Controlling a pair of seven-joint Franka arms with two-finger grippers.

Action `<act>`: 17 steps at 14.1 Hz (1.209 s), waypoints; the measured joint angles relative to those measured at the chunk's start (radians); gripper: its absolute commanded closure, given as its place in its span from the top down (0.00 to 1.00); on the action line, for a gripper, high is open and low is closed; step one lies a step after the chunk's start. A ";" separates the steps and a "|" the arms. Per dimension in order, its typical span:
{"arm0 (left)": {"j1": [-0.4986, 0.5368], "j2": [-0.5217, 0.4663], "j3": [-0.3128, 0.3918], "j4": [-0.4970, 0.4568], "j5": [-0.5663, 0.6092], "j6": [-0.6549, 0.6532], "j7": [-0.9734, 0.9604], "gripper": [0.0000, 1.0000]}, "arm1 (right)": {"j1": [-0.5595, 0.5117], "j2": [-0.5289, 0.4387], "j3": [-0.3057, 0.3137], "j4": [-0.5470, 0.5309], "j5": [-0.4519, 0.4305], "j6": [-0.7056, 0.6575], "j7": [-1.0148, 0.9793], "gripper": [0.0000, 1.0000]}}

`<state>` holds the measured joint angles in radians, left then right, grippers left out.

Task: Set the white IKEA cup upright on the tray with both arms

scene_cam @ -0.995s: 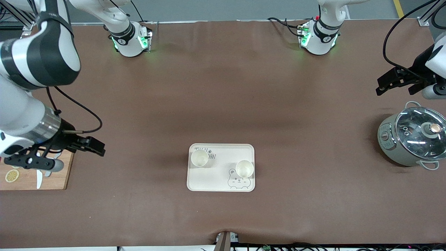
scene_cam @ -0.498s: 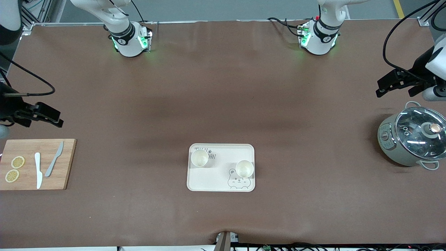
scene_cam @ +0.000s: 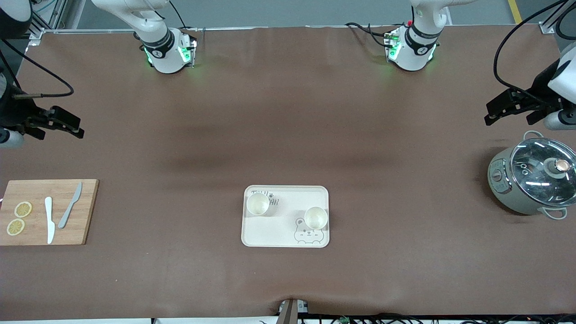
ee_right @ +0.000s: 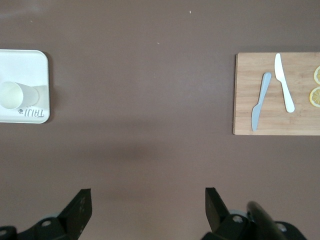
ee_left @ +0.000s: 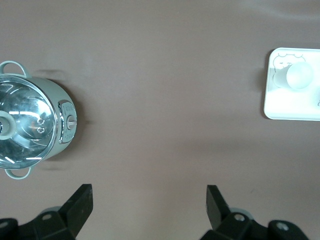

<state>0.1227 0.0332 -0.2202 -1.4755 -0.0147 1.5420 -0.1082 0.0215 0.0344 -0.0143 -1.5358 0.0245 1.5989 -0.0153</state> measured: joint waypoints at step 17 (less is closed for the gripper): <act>0.004 0.000 -0.013 0.003 0.067 -0.022 0.000 1.00 | -0.100 -0.015 -0.006 0.076 -0.016 -0.111 -0.094 1.00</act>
<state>0.1268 0.0330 -0.2334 -1.4723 0.0522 1.5205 -0.1086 -0.0782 0.0190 -0.0199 -1.4594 0.0088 1.4876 -0.1095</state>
